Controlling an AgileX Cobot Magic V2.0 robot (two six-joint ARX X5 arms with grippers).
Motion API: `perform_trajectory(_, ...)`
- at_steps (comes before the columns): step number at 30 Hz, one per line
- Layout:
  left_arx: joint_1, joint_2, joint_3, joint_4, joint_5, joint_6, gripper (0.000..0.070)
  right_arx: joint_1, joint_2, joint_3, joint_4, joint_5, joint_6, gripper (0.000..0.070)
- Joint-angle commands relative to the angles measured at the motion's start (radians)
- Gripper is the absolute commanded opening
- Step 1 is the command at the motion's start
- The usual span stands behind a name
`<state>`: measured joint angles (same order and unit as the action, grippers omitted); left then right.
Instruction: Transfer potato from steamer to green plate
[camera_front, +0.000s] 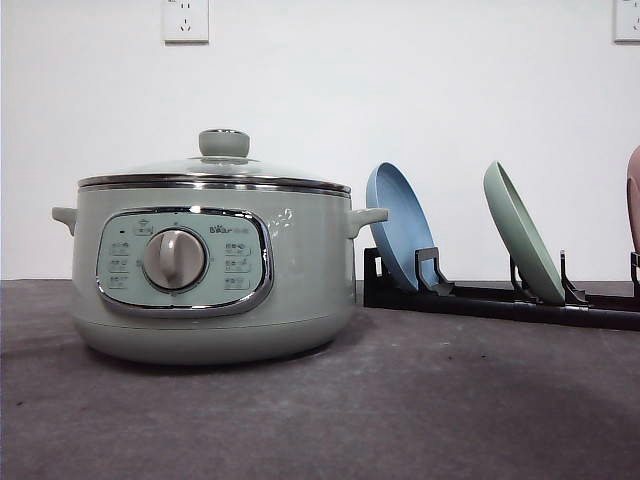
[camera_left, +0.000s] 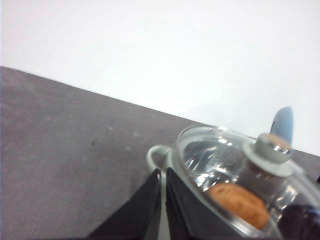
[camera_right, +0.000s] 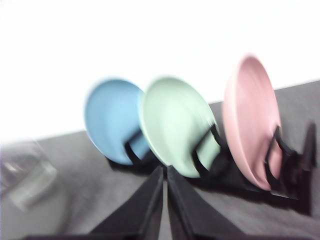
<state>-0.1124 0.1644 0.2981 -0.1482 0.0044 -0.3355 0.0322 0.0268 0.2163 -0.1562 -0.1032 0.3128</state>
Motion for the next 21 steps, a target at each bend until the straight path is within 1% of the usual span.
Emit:
perform_trajectory(1,-0.007,0.051,0.079,-0.021,0.005,-0.014,0.001,0.002,0.024,0.054,-0.023,0.003,0.052,0.0003)
perform_trajectory(6,-0.02,0.206,0.286,-0.121,0.041,-0.013,0.001,0.003,0.134,0.253,-0.138,-0.002,0.045,0.0003)
perform_trajectory(8,-0.021,0.269,0.366,-0.169,0.074,-0.012,0.001,0.003,0.188,0.332,-0.181,-0.011,0.042,0.0003)
perform_trajectory(10,-0.021,0.327,0.437,-0.217,0.111,-0.005,0.001,0.003,0.244,0.408,-0.22,-0.04,0.032,0.0003)
perform_trajectory(14,-0.026,0.434,0.56,-0.292,0.22,0.01,0.001,0.003,0.372,0.565,-0.318,-0.157,0.0,0.0003)
perform_trajectory(18,-0.045,0.505,0.642,-0.351,0.316,0.014,0.001,0.005,0.487,0.699,-0.433,-0.296,-0.078,0.0003)
perform_trajectory(21,-0.067,0.557,0.696,-0.416,0.377,0.045,0.001,0.026,0.556,0.777,-0.496,-0.344,-0.123,0.0003)
